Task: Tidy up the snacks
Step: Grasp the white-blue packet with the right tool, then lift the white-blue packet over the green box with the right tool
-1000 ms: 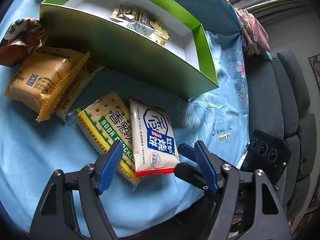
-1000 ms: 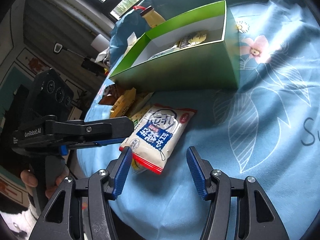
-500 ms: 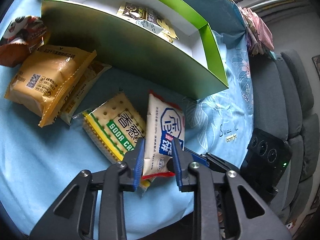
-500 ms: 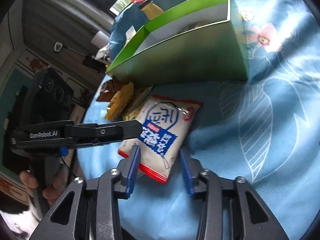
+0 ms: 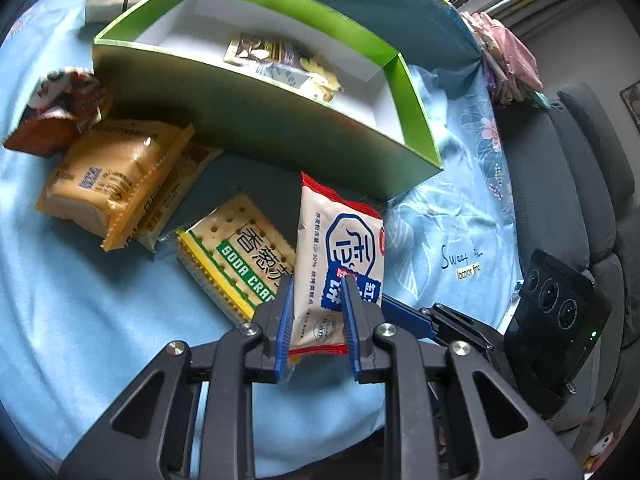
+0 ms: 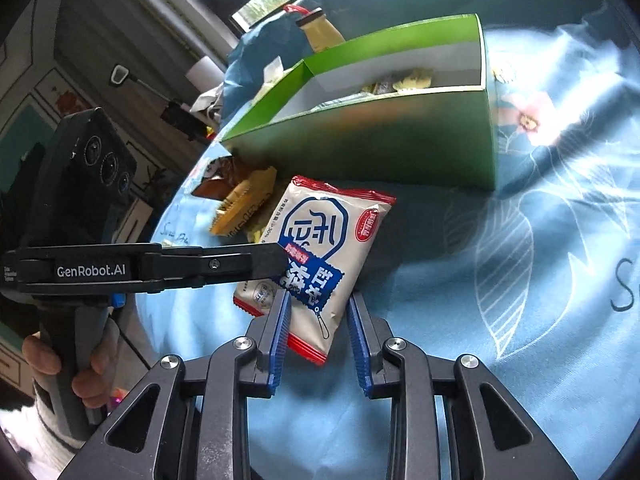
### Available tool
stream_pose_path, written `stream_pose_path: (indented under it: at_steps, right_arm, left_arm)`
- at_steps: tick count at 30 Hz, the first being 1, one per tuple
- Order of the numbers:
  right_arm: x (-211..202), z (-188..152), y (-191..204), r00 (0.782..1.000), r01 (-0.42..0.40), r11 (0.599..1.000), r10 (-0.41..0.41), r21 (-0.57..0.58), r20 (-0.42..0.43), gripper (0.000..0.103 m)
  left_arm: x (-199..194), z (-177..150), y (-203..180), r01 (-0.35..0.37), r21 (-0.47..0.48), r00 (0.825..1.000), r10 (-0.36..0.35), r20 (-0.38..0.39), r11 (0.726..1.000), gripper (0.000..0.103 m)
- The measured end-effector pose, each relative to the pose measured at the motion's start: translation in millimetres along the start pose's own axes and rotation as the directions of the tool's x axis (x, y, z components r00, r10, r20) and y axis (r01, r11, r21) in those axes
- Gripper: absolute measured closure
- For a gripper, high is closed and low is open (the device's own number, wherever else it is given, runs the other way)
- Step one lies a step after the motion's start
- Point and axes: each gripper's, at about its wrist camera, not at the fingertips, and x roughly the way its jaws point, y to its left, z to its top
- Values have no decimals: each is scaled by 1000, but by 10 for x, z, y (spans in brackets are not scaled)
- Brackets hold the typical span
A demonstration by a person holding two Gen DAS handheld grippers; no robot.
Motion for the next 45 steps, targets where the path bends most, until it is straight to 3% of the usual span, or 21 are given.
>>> stream_pose_path:
  at_steps: [17,45]
  right_arm:
    - [-306,182,245,996,-8,998,12,-56,86,73]
    - [-277,663,351,989,30,992,-12,-123,146,73]
  left_arm:
    - [-302,70,-306,-26,89,993,15,121,996,78]
    - [-427,547,-290,-32,125,981,8,192,992,75]
